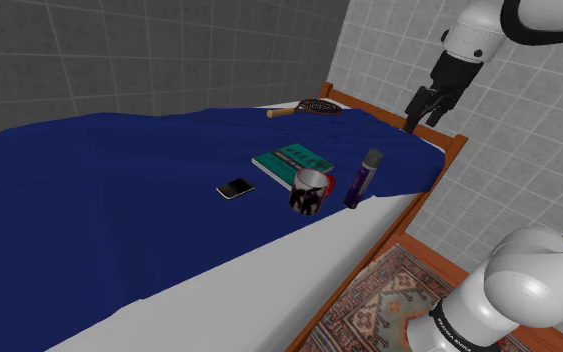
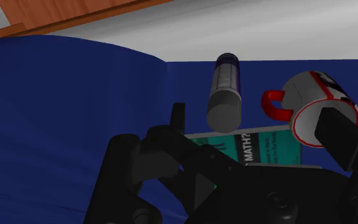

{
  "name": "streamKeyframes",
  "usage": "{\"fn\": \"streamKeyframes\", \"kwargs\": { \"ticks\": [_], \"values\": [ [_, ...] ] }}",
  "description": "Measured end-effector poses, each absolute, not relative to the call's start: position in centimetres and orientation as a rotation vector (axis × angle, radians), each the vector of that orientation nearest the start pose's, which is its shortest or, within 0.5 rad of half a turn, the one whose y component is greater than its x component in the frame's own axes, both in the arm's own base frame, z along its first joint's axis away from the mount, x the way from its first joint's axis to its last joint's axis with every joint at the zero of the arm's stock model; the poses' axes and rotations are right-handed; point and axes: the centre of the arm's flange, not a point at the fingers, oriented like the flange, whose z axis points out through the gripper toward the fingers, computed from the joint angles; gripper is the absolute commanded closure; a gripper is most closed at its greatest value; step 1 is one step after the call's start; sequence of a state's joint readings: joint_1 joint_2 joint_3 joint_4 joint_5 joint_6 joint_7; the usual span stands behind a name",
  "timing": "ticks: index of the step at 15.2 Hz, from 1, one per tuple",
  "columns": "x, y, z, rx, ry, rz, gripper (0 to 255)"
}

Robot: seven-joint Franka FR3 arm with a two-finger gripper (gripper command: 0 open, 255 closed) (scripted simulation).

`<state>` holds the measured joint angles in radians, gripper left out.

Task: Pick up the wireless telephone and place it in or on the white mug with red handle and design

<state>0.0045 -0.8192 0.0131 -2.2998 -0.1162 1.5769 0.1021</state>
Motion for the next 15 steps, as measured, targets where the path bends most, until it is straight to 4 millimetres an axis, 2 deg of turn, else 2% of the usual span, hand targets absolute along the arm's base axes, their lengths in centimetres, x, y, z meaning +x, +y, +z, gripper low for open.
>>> {"fn": "streamKeyframes", "kwargs": {
  "ticks": [2,6,15],
  "values": [
    [29.9,-0.2,62.7,-3.25,0.173,-0.167,0],
    [31.2,3.4,59.8,-3.222,0.346,-0.153,0],
    [36.4,11.5,52.9,-3.102,0.783,-0.119,0]
  ]
}}
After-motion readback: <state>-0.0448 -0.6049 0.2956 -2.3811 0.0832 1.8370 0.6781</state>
